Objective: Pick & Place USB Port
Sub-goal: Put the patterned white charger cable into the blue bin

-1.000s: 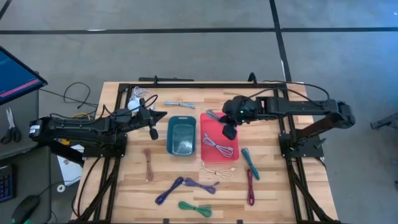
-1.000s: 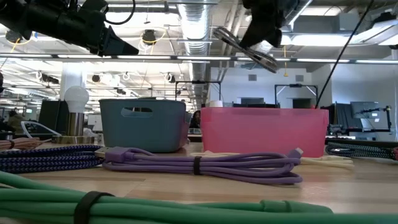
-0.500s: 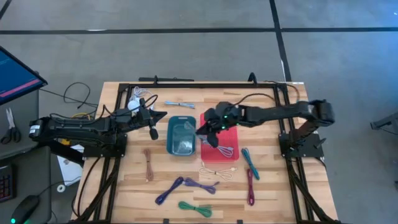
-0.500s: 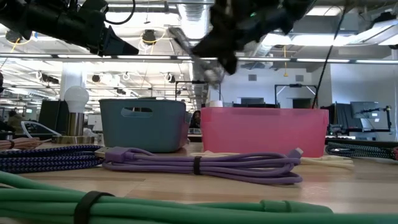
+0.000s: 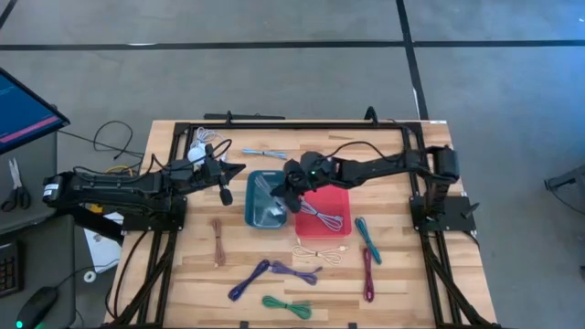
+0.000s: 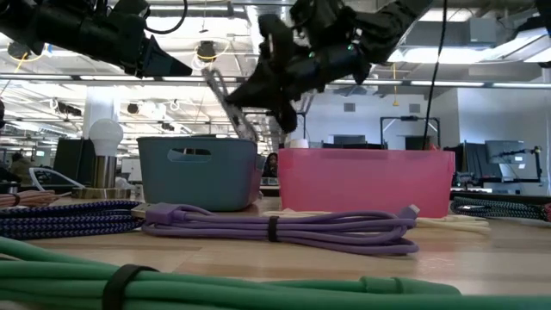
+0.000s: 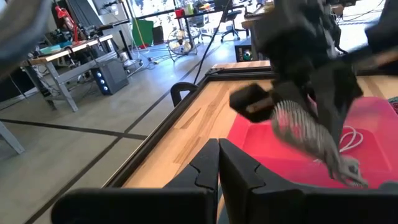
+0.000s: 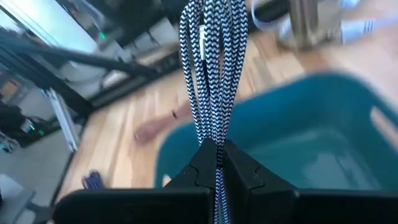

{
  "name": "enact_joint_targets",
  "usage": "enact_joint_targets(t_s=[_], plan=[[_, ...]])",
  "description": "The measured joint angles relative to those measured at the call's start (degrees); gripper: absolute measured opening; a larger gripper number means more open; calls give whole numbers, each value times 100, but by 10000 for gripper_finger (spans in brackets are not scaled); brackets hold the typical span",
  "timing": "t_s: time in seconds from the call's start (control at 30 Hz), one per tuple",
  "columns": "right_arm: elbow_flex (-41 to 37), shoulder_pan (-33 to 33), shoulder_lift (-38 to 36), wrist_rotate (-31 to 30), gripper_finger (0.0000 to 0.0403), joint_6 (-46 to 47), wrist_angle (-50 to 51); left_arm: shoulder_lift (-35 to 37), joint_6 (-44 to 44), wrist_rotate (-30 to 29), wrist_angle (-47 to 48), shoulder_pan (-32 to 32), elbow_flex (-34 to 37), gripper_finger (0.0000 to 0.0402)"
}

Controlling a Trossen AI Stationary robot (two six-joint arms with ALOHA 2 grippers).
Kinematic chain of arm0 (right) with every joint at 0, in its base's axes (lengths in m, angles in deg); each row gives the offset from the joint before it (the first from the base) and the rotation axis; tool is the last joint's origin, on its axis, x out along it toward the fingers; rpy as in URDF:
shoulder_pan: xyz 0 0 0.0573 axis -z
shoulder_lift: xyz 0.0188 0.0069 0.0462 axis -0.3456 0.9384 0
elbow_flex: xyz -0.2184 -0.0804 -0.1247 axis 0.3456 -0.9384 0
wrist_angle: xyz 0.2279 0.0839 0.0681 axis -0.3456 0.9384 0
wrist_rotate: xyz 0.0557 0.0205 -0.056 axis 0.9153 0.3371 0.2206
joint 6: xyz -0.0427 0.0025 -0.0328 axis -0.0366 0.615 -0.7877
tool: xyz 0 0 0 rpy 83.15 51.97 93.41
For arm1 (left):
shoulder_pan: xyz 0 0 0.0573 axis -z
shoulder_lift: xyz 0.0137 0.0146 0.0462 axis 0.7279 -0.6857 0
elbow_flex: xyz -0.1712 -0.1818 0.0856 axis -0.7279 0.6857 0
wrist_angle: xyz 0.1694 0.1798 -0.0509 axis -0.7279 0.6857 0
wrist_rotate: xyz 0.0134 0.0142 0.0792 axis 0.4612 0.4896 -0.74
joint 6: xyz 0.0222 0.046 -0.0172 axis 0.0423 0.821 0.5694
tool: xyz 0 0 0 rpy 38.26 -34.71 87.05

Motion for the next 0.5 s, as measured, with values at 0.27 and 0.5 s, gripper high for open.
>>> enact_joint_targets(t_s=[0.27, 0.5], plan=[[511, 23, 405, -22, 0, -19, 771, 0, 0, 2, 0, 0, 0, 11], [580, 95, 396, -322, 0, -19, 1274, 2, 0, 0, -2, 0, 0, 11]])
